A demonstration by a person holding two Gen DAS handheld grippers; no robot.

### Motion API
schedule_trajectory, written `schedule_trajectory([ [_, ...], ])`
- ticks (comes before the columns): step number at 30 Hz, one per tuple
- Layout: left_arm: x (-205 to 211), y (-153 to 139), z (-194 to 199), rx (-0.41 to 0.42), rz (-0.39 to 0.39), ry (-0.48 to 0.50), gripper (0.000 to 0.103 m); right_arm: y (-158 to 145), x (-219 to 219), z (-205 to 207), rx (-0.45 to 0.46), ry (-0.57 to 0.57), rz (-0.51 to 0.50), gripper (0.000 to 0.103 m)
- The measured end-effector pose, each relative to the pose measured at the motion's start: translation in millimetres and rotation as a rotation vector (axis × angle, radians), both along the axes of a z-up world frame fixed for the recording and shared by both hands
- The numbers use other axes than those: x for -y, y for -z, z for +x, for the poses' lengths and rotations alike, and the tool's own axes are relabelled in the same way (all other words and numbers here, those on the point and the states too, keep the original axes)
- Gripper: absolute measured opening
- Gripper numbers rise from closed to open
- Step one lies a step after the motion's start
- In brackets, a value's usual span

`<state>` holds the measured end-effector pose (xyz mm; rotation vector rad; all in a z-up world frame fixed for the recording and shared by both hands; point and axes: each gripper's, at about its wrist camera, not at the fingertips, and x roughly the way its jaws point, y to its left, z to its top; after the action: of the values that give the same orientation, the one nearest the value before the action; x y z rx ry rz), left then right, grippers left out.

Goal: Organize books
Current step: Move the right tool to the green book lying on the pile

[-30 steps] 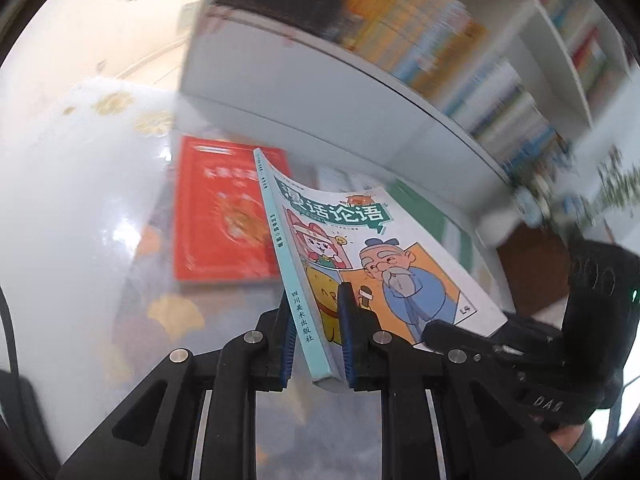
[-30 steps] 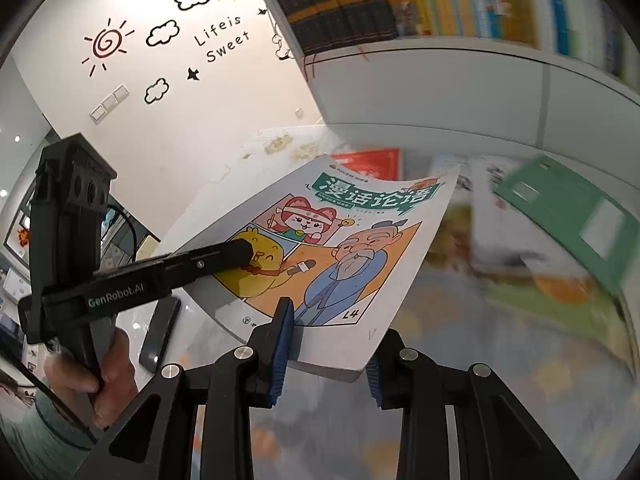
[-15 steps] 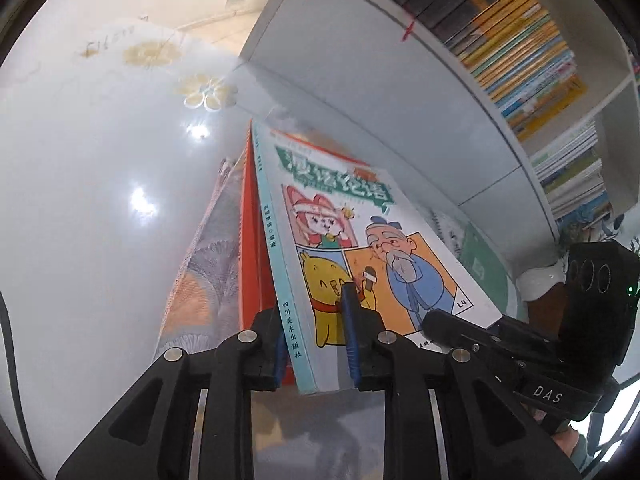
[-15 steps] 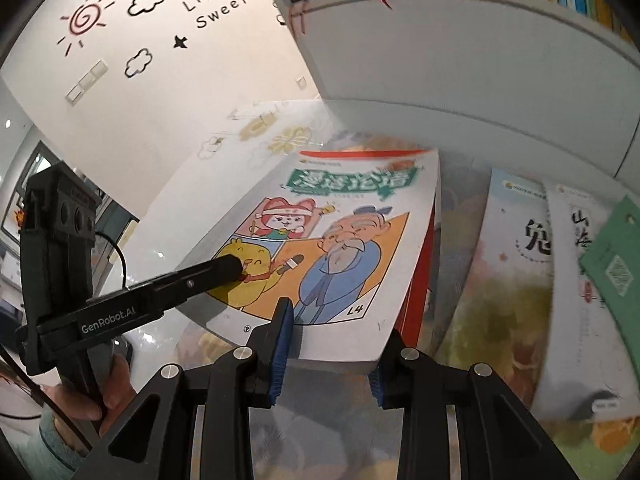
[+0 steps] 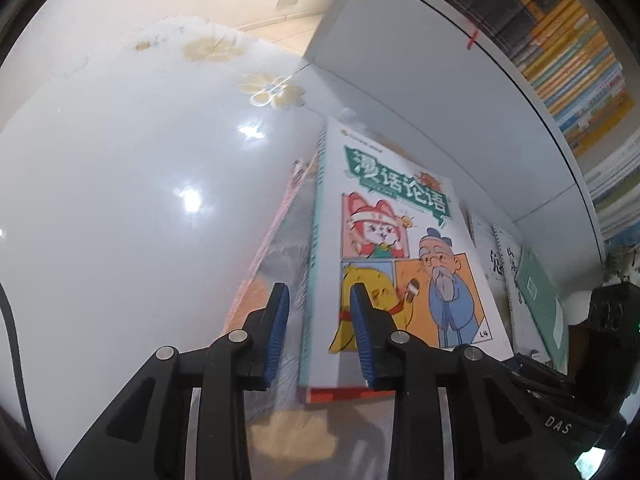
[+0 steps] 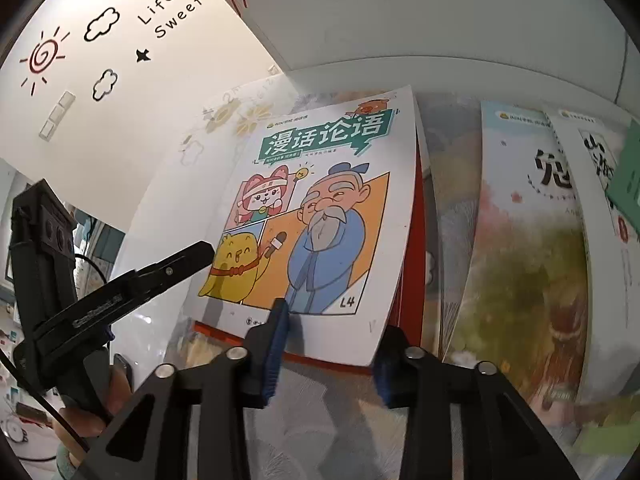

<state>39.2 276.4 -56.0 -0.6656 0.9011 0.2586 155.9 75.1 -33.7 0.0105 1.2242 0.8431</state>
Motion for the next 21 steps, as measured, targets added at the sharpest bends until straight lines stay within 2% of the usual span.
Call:
schedule_trajectory([
  [3,2.3,1.8,-7.8,-0.03,-0.002,0.002,0.029,-1.8,-0.1,-6.6,0.011,0.0,-0.013,0.052],
  [6,15.5,-6.2,-16.9,-0.031,0.036,0.031,0.029,-3.3,10.0,-13.2,0.011,0.018,-0.031,0.052],
  [9,34.2,-15.5,-20.4,-0.034,0.072,0.07,0.03,-2.0,34.3,-21.8,-0.042,0.051,-0.012,0.052],
  [11,49.3,-18.6,-17.7,-0.027,0.053,0.122,0.03,2.9,59.1,-29.8,-0.082,0.083,-0.016,0.052],
  [15,86.7,-28.2,-7.4,-0.029,0.091,0.213,0.03,8.2,131.9,-45.0,-0.154,0.217,-0.002,0.052],
  [21,156.8,-44.7,18.2,0.0,0.058,0.372,0.03,-9.7,234.4,-50.2,-0.145,0.404,0.029,0.052],
])
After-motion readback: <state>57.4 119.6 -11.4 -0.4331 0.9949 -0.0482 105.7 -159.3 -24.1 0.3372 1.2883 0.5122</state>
